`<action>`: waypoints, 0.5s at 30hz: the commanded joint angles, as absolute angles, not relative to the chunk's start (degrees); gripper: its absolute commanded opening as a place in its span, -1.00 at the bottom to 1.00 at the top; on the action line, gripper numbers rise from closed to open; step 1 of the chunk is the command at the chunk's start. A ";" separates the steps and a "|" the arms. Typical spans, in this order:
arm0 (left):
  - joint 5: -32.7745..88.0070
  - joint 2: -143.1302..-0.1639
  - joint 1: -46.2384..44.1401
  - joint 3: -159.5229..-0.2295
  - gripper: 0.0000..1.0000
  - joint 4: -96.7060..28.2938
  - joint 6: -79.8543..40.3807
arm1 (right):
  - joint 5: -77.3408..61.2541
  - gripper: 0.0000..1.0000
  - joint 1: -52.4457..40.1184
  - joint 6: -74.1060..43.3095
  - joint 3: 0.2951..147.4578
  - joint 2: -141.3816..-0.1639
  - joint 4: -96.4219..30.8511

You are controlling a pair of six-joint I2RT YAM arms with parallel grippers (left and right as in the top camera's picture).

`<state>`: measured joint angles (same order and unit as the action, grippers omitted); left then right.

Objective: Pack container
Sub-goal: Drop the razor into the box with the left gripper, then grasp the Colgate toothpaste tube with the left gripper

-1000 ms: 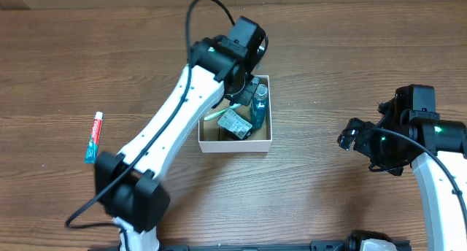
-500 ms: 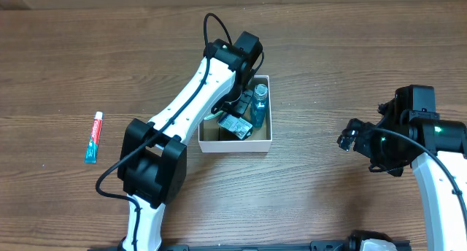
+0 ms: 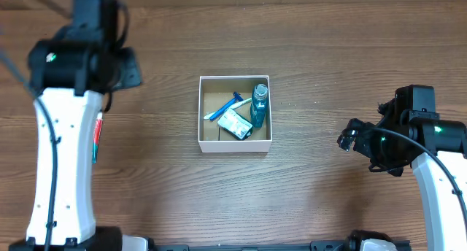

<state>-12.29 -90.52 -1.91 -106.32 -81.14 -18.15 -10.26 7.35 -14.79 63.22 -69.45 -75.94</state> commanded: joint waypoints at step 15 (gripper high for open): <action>-3.70 -109.38 25.69 -80.88 1.00 -61.17 -6.13 | -10.11 1.00 7.18 -14.81 63.31 -69.23 -75.48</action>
<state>-5.39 -103.85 25.39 -81.14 -62.50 -8.34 -10.22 7.35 -14.79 63.20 -69.45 -75.66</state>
